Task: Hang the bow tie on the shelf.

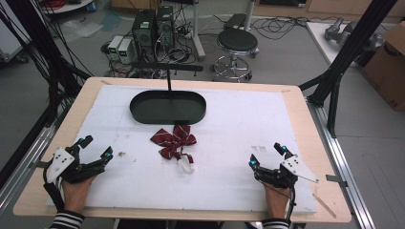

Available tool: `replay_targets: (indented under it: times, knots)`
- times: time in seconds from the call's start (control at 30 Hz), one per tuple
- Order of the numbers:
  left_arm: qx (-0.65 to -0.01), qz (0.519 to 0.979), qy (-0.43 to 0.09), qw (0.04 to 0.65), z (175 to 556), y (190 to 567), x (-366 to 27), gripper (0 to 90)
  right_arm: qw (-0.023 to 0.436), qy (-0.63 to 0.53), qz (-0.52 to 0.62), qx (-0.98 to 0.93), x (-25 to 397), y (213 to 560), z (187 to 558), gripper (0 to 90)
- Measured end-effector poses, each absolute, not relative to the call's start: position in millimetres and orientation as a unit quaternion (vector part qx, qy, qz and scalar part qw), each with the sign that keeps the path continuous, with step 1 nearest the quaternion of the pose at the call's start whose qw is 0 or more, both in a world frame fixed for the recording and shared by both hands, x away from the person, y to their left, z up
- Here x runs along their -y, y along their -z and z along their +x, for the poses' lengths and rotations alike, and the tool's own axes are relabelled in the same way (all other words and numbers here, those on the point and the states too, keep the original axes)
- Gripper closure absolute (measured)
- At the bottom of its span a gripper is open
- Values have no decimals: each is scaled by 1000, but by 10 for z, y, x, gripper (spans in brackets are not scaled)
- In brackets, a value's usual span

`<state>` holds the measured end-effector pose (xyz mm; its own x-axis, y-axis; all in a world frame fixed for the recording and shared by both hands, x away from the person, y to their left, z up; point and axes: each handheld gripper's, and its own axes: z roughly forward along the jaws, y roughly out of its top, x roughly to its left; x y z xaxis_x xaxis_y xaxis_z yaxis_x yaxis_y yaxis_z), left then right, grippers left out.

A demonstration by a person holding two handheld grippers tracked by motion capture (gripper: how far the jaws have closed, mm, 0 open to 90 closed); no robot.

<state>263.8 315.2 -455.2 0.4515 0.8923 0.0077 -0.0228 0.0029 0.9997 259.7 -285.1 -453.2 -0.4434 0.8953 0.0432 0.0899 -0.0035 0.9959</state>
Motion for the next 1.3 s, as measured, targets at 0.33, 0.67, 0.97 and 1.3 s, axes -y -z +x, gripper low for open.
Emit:
replay_targets:
  times: [0.33, 0.67, 0.97, 1.3]
  knots:
    - [-362, 600, -378, 605, 2637, 4550, -3151, 154, 343, -586, 401, -615, 2851, 4533, 2592, 10]
    - [-367, 602, -372, 604, 2656, 4544, -3147, 152, 344, -584, 402, -615, 2852, 4532, 2595, 10]
    - [-363, 616, -360, 599, 2659, 4488, -3116, 133, 343, -584, 403, -615, 2852, 4532, 2595, 10]
    - [-314, 661, -337, 592, 2639, 4281, -2910, 133, 345, -586, 401, -614, 2857, 4532, 2602, 10]
